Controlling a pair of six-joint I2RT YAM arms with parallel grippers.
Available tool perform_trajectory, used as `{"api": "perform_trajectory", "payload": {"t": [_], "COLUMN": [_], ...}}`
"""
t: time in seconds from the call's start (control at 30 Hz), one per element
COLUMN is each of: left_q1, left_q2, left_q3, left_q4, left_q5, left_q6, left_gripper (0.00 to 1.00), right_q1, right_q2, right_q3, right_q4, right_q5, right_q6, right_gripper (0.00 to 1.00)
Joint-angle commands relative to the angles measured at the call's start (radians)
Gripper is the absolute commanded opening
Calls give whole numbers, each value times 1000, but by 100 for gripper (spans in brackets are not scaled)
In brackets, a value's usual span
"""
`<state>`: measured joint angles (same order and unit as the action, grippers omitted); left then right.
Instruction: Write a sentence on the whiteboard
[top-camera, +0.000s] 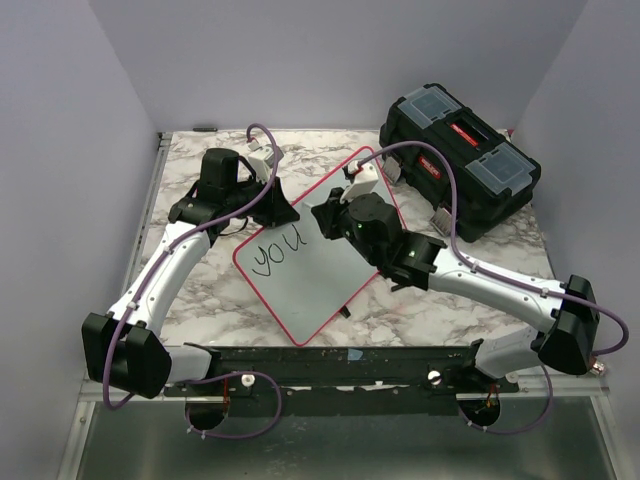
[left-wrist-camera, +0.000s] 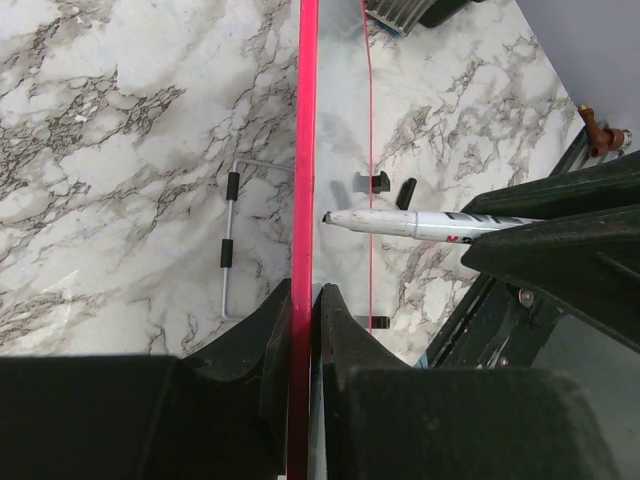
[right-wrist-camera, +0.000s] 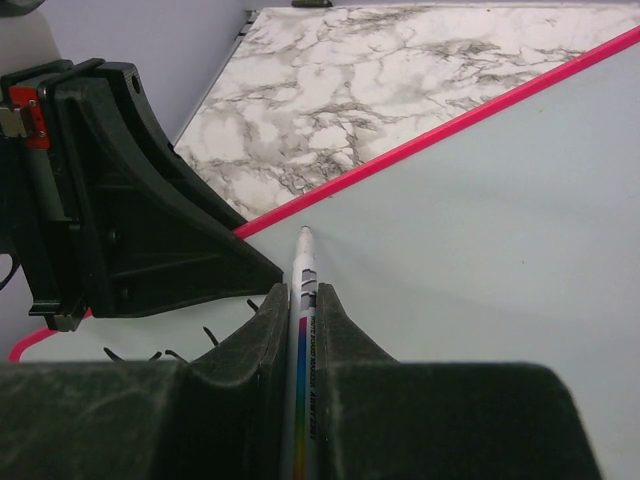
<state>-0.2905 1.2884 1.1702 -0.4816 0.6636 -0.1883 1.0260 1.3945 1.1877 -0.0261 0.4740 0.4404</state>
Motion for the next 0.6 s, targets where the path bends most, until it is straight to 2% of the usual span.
{"api": "perform_trajectory", "payload": {"t": [0.0,0.57], "left_q1": [-16,-21], "left_q2": [-14,-11], "left_q3": [-18,-17], "left_q4": [-36,-37], "left_q5": [-47,-48], "left_q6": [73,73], "left_gripper": [0,0], "right_q1": [-11,-21], "right_q2": [25,-4], "right_q3": [9,-47], "right_q4": [49,-26], "right_q5": [-35,-81], "right_q6": [-1,19], "right_gripper": [1,1]}}
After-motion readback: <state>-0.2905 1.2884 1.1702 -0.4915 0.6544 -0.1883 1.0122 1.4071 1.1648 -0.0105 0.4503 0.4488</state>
